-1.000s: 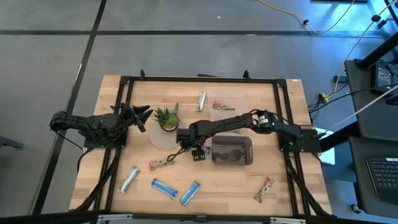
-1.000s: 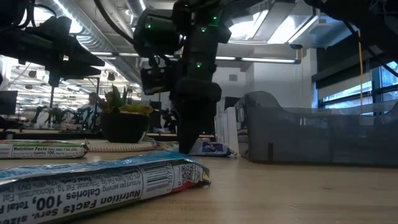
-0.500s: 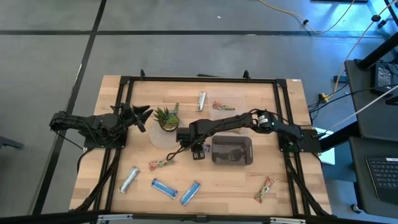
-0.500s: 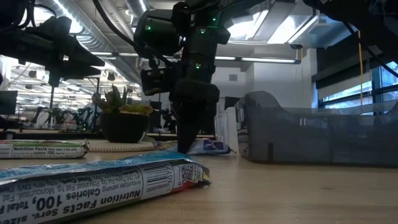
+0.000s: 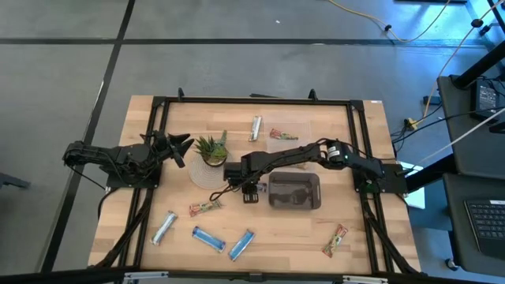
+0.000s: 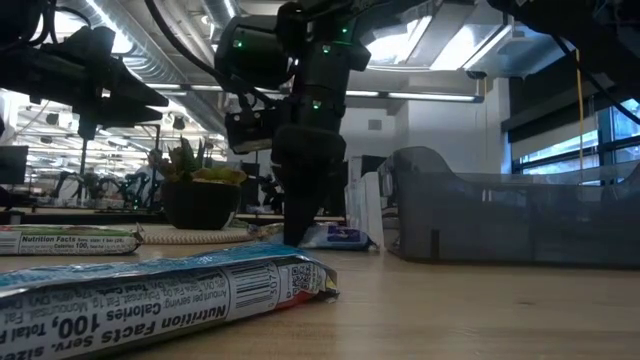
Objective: Pick and place Granola Bars by type
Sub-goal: Put the top blue granola bar into the black bin
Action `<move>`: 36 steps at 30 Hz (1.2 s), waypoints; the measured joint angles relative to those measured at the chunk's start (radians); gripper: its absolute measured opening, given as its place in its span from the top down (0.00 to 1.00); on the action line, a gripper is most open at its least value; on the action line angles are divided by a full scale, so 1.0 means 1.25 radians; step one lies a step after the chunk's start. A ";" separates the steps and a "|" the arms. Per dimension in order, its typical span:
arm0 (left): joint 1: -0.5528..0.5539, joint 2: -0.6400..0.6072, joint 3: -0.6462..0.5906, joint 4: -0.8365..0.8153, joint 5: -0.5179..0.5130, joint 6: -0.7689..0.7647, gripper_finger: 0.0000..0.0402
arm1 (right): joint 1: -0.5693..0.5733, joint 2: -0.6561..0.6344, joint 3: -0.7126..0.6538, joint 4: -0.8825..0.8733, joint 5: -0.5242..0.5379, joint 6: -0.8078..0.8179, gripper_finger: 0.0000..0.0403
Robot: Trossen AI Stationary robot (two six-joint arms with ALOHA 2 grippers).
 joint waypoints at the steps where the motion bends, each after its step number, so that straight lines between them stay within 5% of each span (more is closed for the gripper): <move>1: 0.000 0.000 0.000 0.000 0.000 0.000 0.61 | 0.000 0.000 0.000 -0.001 -0.001 0.003 0.57; 12: 0.000 0.000 0.000 0.000 0.000 0.000 0.61 | 0.001 0.000 0.000 -0.022 -0.005 0.099 0.26; 36: 0.000 0.000 0.000 0.000 0.000 -0.002 0.61 | -0.012 0.000 0.000 -0.079 0.038 0.132 0.25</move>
